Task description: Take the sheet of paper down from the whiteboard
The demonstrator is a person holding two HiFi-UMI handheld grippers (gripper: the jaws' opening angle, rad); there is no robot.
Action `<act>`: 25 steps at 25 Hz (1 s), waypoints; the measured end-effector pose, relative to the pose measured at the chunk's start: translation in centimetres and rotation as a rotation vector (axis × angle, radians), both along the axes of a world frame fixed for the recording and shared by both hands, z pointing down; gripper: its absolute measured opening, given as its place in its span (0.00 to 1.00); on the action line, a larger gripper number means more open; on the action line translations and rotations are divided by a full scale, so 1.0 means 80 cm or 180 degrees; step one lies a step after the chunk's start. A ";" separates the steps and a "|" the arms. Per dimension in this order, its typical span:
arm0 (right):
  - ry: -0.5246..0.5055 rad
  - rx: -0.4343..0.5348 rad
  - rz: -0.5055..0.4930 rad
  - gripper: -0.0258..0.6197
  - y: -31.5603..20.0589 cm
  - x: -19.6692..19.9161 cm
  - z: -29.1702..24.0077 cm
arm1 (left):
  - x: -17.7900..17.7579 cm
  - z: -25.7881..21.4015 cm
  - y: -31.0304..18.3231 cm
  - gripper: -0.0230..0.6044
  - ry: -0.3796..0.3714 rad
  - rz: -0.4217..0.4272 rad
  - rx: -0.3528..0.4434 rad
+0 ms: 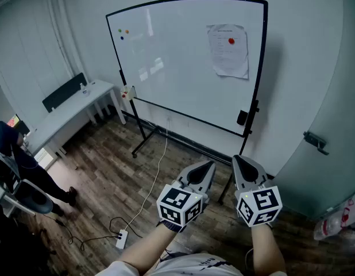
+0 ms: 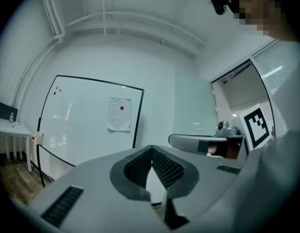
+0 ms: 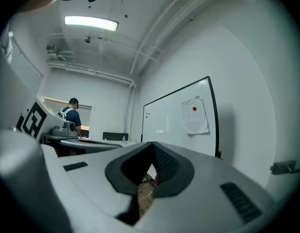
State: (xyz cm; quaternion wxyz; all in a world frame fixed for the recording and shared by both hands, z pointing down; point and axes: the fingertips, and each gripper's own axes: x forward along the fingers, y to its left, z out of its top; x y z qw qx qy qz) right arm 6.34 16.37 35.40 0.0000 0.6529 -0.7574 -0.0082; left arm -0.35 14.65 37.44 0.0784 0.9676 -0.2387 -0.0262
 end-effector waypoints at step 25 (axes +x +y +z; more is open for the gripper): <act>-0.0005 0.0284 0.0192 0.06 -0.174 0.064 -0.033 | 0.071 -0.028 -0.220 0.06 0.0037 0.0005 0.0214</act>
